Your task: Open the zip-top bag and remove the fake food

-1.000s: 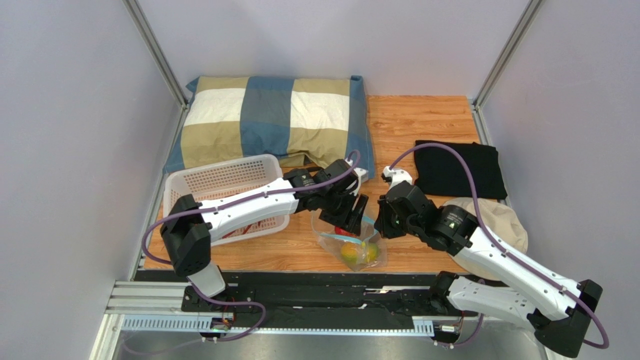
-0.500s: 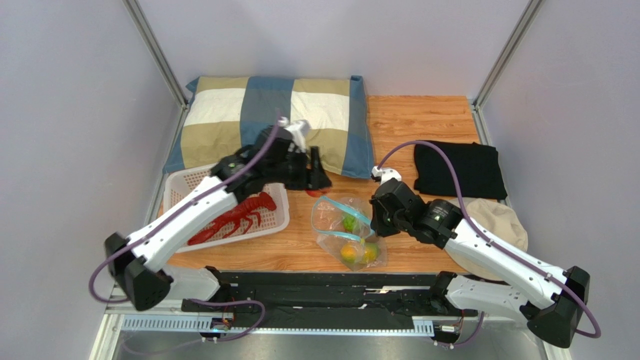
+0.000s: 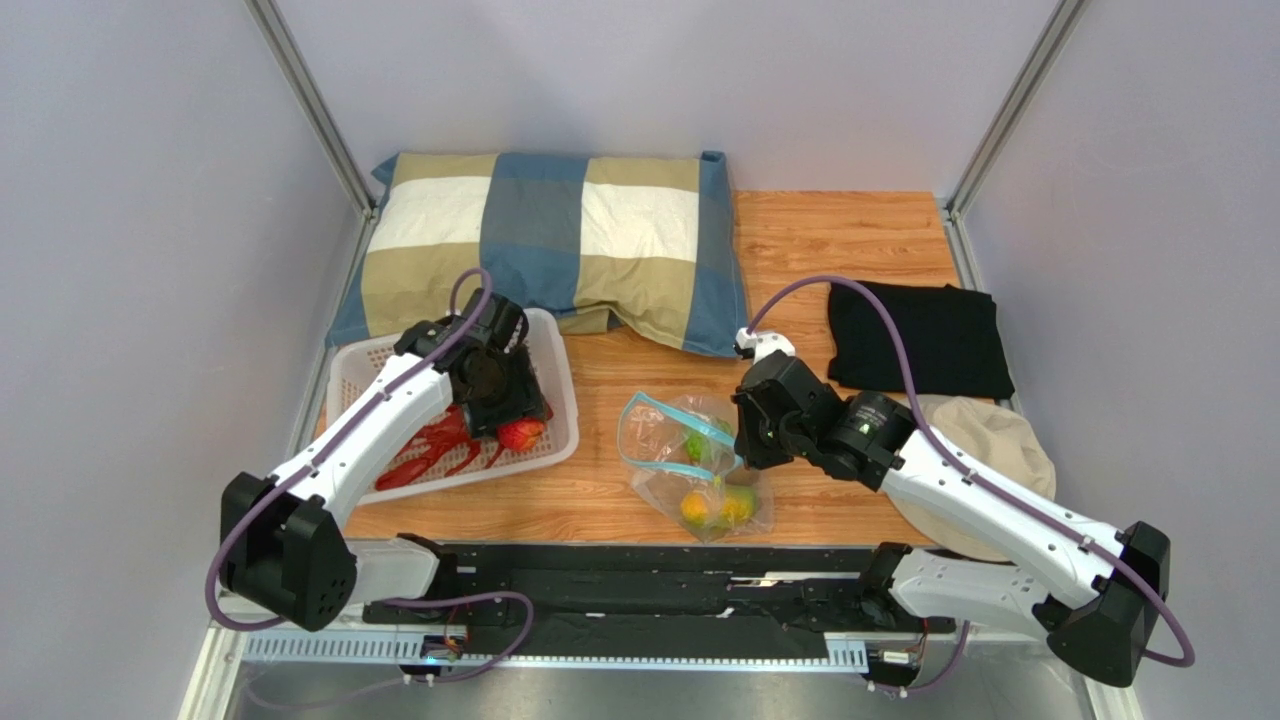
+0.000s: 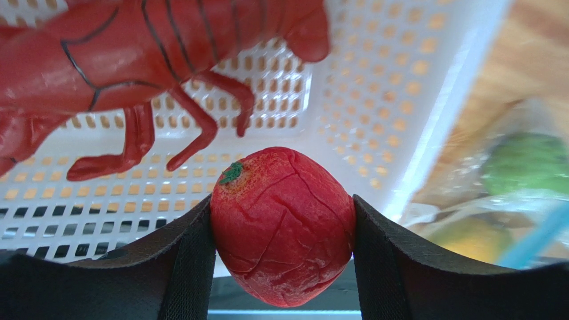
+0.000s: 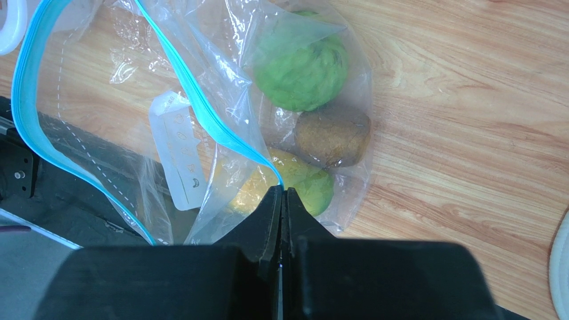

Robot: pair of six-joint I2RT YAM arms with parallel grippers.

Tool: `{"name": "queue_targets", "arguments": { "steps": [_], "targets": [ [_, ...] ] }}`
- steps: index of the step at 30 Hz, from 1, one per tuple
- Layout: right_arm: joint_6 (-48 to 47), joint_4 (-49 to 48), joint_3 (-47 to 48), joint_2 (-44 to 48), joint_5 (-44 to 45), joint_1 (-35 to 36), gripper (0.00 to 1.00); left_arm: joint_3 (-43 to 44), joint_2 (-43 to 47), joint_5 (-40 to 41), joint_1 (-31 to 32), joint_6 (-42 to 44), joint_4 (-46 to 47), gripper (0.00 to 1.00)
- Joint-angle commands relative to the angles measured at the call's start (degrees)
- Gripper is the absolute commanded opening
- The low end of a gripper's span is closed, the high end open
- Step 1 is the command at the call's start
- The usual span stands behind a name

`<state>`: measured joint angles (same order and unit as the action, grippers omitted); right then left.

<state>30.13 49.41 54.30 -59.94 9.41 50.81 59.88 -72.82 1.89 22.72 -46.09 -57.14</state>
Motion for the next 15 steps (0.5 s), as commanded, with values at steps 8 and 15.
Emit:
{"name": "queue_targets", "arguments": {
  "steps": [8, 15],
  "targets": [
    [0.02, -1.95, 2.47, 0.88, -0.44, -0.18, 0.0, 2.17, 3.63, 3.21, 0.48, 4.25, -2.09, 0.99],
    [-0.77, -2.3, 7.04, -0.87, -0.71, -0.18, 0.0, -0.54, 11.12, -26.73, 7.85, 4.43, 25.46, 0.24]
  ]
}}
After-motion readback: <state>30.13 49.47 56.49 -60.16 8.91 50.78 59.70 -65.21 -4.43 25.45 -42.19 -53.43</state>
